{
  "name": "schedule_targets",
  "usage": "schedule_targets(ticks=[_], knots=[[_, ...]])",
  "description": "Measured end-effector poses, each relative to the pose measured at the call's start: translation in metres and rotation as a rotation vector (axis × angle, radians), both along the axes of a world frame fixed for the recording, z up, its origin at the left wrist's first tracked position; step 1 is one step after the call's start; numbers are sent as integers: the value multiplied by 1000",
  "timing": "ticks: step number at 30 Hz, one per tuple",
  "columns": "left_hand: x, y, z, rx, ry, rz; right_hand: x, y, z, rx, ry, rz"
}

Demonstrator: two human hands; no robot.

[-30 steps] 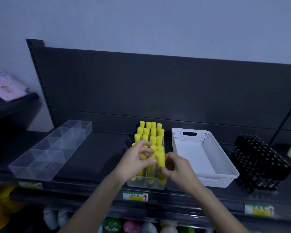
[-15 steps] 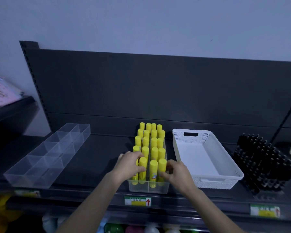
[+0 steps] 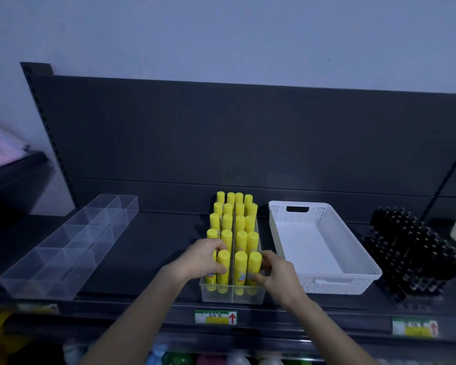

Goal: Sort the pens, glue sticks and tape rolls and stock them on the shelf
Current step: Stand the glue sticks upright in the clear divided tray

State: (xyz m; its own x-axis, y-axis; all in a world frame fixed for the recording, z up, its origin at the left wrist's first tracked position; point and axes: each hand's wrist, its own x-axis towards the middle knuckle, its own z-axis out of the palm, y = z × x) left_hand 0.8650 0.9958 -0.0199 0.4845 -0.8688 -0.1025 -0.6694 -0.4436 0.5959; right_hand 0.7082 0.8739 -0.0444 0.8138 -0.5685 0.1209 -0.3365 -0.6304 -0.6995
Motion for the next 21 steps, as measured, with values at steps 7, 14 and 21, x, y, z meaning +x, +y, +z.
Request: schedule_targets(ticks=[7,14,21], knots=[[-2,-2,4,-3,-2,-23,3,2,6,-59,55,10],[-4,0,4,-13,-9,-11,3,1,7,-35,59,4],[-5,3,6,13,-73,-7,0,4,10,-27,55,13]])
